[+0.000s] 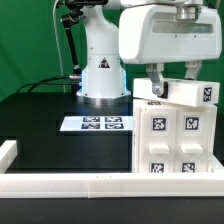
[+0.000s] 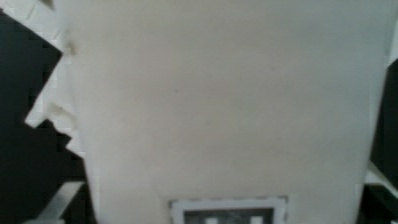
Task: Assemble cabinet
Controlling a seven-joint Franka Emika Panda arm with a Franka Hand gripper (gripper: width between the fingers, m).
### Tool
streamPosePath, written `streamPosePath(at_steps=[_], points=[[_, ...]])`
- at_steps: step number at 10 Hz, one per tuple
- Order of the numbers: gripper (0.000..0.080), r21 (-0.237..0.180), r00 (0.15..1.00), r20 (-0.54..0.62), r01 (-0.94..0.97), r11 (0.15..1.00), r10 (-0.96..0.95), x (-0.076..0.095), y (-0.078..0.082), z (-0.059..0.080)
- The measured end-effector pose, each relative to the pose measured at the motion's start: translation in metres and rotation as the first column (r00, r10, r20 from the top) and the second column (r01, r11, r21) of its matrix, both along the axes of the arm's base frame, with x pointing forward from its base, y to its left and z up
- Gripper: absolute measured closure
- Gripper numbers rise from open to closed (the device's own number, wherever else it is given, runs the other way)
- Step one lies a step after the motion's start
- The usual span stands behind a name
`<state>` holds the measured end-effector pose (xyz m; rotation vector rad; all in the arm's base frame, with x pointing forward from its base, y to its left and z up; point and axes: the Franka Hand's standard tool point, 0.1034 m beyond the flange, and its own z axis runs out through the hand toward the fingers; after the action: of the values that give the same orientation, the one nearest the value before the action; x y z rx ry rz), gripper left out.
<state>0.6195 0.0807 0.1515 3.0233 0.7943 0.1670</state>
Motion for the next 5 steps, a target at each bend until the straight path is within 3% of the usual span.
streamPosePath(at_steps=[5], points=[[0.0241,0.051,0.897,-0.020,0.441,0.896,-0.441,-0.0005,0.0031,-0.0003]])
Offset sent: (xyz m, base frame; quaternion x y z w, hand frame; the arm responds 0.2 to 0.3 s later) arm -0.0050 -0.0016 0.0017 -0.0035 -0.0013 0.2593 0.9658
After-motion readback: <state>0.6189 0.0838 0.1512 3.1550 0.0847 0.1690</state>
